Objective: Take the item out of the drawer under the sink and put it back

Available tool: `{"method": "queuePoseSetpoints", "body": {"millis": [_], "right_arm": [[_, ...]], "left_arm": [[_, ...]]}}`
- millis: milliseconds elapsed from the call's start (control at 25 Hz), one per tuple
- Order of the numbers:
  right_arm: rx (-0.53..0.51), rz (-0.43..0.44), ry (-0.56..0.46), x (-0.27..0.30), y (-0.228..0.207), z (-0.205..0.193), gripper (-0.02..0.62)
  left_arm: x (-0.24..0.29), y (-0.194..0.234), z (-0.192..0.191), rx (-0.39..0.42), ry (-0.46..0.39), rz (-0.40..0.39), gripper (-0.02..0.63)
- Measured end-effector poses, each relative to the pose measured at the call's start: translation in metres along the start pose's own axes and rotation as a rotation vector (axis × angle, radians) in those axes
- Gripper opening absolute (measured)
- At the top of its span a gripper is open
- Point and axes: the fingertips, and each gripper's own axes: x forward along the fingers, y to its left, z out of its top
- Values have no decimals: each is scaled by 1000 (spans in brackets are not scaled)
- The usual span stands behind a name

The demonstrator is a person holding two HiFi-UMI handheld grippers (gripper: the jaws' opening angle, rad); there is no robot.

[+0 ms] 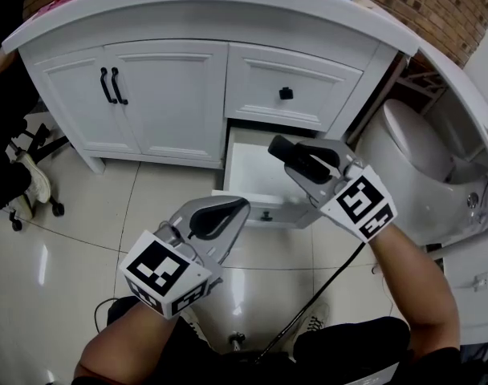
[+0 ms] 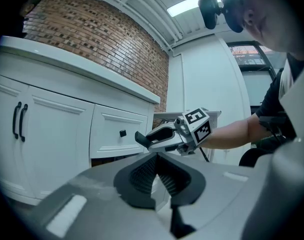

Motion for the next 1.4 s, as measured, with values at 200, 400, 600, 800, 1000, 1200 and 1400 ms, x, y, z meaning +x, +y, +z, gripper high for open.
{"method": "queuePoseSetpoints", "body": {"millis": [200, 400, 600, 800, 1000, 1200, 1400], "right_arm": [[16, 40, 66, 36, -8, -28, 163], [104, 95, 138, 75, -15, -68, 163], [145, 153, 225, 110, -22, -99, 163], [140, 199, 310, 136, -16, -125, 163], [87, 288, 362, 152, 9, -141, 163], [109, 333, 430, 159, 21, -164, 163], [179, 356, 473, 160, 23, -181, 164]], "left_arm": [[2, 9, -3, -17, 3, 11, 6], [5, 12, -2, -38, -9, 19, 6], [10, 12, -4, -51, 0, 18, 6], [13, 17, -5, -57, -7, 17, 6], [16, 23, -8, -78, 3, 23, 6], [20, 22, -12, -82, 12, 10, 6], [22, 25, -13, -88, 15, 14, 6]]}}
